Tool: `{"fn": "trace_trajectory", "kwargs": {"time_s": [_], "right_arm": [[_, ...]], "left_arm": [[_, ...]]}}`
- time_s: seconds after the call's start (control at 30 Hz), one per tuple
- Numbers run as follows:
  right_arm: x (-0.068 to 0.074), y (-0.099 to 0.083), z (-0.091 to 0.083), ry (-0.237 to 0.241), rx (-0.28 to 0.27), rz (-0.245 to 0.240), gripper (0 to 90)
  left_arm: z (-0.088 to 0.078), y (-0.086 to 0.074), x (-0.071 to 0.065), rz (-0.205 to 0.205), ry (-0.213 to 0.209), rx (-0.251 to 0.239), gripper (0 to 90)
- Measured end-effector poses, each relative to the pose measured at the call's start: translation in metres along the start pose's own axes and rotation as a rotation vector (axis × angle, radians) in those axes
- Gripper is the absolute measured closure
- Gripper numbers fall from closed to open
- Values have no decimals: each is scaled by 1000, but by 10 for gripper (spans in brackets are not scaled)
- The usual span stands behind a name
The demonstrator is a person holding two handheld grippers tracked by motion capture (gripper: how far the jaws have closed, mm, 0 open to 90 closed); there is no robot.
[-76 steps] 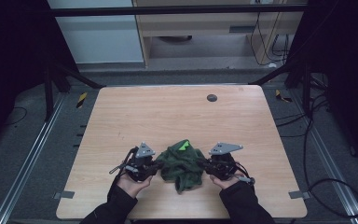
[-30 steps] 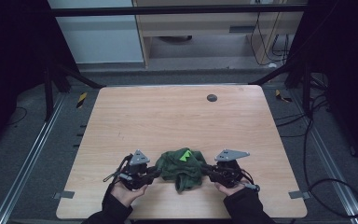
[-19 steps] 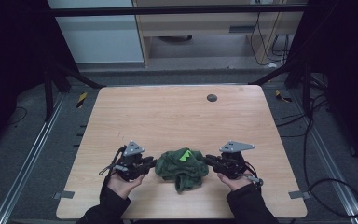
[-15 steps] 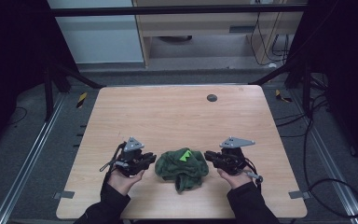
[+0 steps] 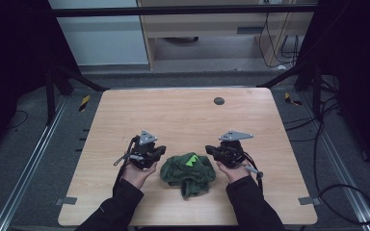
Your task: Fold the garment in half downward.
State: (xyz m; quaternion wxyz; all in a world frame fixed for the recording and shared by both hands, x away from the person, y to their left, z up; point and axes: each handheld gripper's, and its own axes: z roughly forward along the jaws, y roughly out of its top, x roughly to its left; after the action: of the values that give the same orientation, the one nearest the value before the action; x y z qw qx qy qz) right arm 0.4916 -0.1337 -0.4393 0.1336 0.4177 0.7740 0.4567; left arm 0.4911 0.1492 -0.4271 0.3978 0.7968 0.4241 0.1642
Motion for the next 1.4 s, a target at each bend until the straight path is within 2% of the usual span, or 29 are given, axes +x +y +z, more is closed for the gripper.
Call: {"fn": "trace_trajectory", "kwargs": {"time_s": [0.23, 0.53, 1.07, 1.27, 1.4], "right_arm": [[1, -4, 8, -1, 20, 7, 900], [9, -11, 19, 25, 70, -12, 899], [30, -17, 5, 98, 54, -61, 899], [36, -23, -6, 121, 52, -61, 899], [39, -28, -9, 130, 58, -61, 898]], "left_arm": [[18, 1, -10, 25, -26, 37, 898], [24, -7, -14, 55, -80, 85, 897], [-3, -16, -29, 100, -162, 71, 894], [-10, -23, -41, 130, -192, 83, 891], [-14, -29, -46, 162, -190, 96, 890]]}}
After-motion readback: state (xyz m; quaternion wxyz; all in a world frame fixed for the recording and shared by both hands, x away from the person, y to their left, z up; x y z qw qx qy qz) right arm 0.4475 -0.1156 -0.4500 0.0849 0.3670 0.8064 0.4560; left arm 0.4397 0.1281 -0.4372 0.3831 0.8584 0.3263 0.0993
